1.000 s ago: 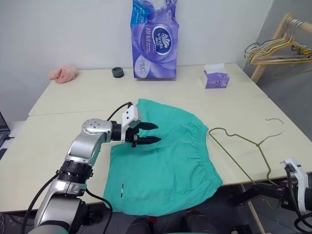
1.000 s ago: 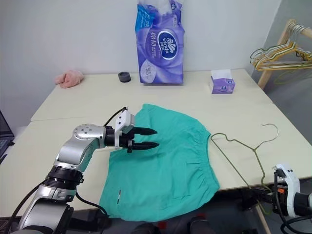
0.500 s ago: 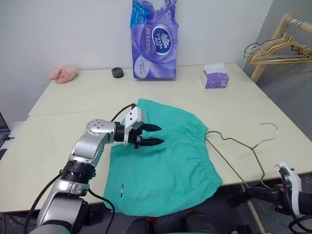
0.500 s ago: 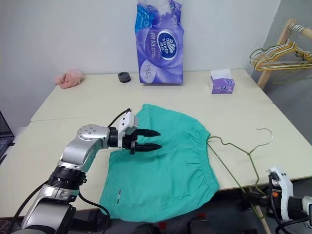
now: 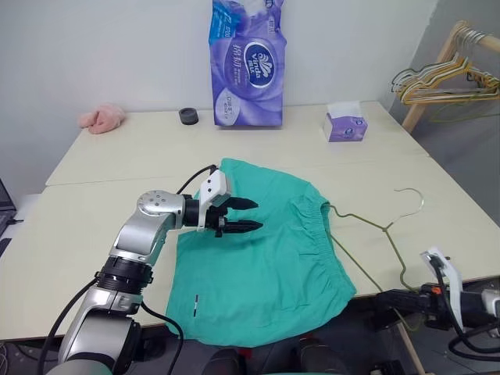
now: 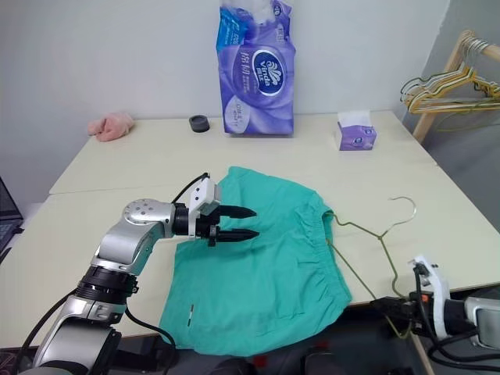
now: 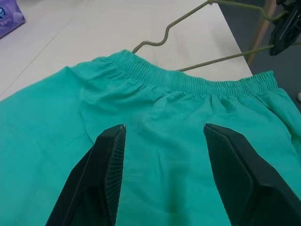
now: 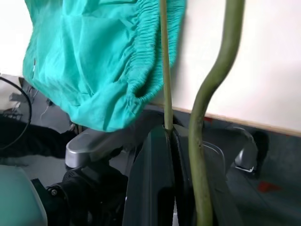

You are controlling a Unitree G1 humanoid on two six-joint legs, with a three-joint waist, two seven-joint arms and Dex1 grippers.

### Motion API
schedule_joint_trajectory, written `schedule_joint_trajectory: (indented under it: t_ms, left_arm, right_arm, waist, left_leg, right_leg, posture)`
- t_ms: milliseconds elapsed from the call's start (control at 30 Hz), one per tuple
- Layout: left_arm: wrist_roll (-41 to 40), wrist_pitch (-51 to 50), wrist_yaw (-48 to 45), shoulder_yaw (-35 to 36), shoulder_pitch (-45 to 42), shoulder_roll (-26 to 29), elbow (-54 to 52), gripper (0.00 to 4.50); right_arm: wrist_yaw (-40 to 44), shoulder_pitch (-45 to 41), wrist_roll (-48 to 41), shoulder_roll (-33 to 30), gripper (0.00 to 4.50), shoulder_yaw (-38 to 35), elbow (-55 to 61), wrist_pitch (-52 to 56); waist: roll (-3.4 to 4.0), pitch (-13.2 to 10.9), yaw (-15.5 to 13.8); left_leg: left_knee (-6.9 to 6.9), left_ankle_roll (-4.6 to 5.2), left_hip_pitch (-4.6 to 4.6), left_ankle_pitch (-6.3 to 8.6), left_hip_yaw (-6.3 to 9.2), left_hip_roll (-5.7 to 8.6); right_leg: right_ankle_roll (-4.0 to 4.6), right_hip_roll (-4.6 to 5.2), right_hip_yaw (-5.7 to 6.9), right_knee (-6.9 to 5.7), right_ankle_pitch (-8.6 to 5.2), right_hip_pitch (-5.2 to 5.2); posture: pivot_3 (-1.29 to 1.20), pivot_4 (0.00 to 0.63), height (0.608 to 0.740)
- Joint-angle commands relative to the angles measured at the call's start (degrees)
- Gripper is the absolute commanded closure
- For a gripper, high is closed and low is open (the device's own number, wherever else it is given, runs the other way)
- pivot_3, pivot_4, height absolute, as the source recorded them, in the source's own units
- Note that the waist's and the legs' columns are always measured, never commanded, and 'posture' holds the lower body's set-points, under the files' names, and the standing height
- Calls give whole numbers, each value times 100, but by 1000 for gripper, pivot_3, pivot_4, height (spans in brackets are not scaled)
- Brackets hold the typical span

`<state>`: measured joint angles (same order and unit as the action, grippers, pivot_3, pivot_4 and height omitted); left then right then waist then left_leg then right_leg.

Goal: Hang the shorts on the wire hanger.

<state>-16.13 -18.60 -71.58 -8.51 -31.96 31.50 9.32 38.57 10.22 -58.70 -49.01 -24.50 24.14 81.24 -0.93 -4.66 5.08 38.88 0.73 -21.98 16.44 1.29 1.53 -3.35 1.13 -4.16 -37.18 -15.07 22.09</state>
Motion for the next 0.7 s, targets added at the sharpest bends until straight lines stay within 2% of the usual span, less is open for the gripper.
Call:
schedule_joint_trajectory:
  t_ms: [33,300,467,700]
  left_arm:
    - [-83,70,92,157,-89,34,-131,1712]
    - [-140,57,240,253,-170,15,-58,1712]
    - [-146,102,359,388,-261,9,110,1712]
    - [-229,-75,739,734,-542,-26,500,1712]
  right_arm:
    - [-169,-394,-54,25,4500,140,-163,177]
    - [-654,-1518,-47,521,4500,401,-809,586]
    - [-850,-2069,155,707,4500,474,-1027,483]
    - [-812,-2522,445,557,4500,780,-308,-170]
  waist:
    - [0,0,-2]
    - [1,0,12]
    - [3,2,4]
    - [4,2,-2]
  left_leg:
    - [0,0,-1,0,0,0]
    - [0,0,-2,0,2,0]
    - [1,0,-1,0,0,0]
    - [-2,0,-14,1,6,0]
  right_leg:
    - [12,0,0,0,7,1]
    - [19,0,2,-1,11,2]
    - [21,0,2,-4,14,4]
    - [21,1,2,-5,15,15]
  posture:
    - [-168,63,740]
    - [-160,65,740]
    - [-154,67,740]
    - [-154,68,740]
